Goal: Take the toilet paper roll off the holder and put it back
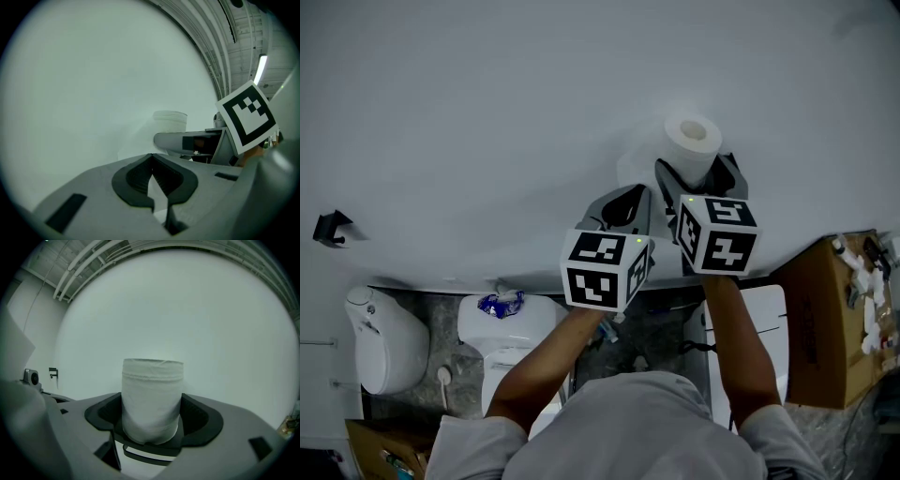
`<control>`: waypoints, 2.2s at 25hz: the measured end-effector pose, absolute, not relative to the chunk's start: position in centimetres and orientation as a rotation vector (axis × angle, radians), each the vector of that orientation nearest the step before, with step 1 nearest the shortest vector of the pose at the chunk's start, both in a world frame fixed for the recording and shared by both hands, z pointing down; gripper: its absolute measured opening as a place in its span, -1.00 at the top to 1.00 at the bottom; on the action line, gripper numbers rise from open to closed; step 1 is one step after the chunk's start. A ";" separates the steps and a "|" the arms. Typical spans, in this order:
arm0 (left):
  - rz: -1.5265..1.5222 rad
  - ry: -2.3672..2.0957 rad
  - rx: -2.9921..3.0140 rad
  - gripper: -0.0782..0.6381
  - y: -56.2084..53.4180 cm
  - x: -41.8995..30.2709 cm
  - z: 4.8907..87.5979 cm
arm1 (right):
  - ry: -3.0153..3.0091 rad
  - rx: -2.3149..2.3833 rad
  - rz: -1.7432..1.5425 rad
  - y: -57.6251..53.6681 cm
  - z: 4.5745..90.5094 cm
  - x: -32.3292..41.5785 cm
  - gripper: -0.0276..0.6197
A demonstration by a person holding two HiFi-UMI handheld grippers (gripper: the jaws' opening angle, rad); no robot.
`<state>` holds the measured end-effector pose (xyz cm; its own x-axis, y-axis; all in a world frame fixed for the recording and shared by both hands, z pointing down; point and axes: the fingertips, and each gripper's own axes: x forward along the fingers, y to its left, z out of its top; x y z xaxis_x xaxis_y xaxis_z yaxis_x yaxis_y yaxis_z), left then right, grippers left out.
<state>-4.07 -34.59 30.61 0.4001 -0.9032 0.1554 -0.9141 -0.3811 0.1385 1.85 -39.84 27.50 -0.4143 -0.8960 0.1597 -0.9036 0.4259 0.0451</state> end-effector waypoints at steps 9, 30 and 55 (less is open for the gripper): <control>0.074 -1.634 2.442 0.77 -34.1 -4.8 30.4 | -2.557 1.603 0.066 -39.5 26.2 2.0 -0.27; 0.048 -1.642 2.467 0.77 -29.9 -5.4 29.4 | -2.599 1.632 -0.002 -34.1 24.4 2.6 -0.27; 0.062 -1.538 2.540 0.77 -23.2 -2.8 29.9 | -2.560 1.709 0.015 -25.4 27.8 5.2 -0.27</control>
<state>-2.80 -23.16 29.87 0.4665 -0.8758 0.1241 -0.8829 -0.4526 0.1246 5.20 -25.44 27.83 -0.3824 -0.9222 0.0582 -0.9228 0.3844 0.0271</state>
